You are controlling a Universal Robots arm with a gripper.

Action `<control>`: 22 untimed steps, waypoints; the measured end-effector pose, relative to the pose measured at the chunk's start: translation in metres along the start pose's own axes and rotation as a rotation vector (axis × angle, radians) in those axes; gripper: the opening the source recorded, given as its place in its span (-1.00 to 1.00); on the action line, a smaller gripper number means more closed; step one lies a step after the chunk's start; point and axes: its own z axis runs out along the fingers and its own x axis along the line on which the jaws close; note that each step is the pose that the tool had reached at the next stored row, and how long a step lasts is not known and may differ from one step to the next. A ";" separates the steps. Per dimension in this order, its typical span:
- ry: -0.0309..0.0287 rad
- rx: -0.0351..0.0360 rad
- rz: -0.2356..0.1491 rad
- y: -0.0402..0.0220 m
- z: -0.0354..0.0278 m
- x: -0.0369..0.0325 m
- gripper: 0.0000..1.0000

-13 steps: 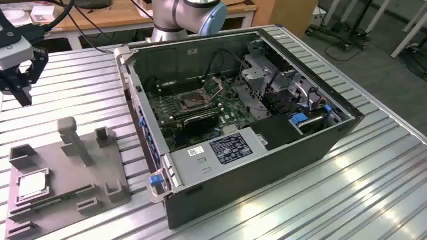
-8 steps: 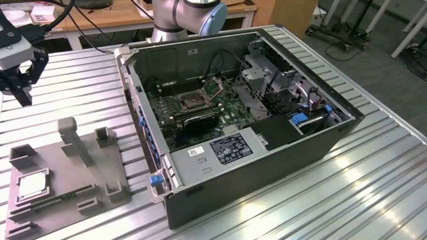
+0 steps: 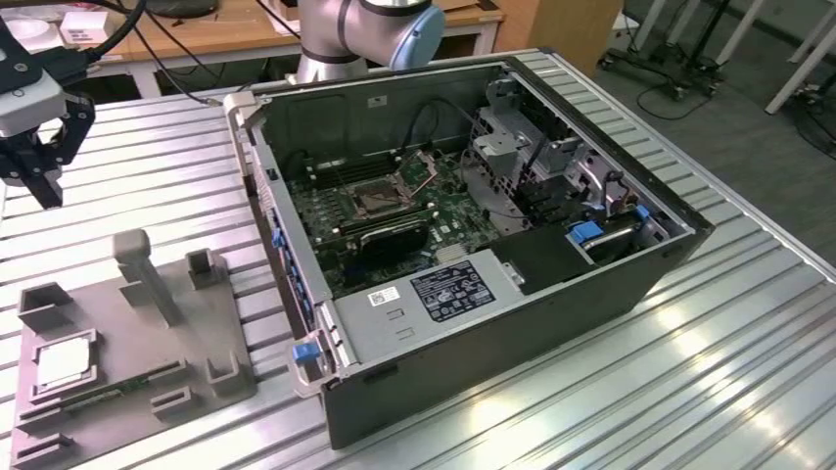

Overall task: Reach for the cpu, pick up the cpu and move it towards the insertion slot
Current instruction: 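Reach for the cpu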

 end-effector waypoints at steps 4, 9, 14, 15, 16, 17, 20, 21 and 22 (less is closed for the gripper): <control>0.0000 0.0000 0.000 0.0001 0.0001 0.0021 -0.79; 0.0000 0.0000 0.000 0.0001 0.0005 0.0132 -0.79; 0.0000 0.0001 -0.001 -0.0058 0.0012 0.0184 -0.79; 0.0000 0.0001 -0.001 -0.0077 0.0015 0.0193 -0.79; -0.0001 0.0001 -0.002 -0.0096 0.0018 0.0202 -0.79; -0.0001 0.0001 -0.002 -0.0113 0.0020 0.0210 -0.79; 0.0001 0.0001 -0.003 -0.0171 0.0026 0.0236 -0.79; 0.0001 0.0001 -0.003 -0.0187 0.0028 0.0246 -0.79; 0.0000 0.0001 -0.003 -0.0200 0.0031 0.0260 -0.79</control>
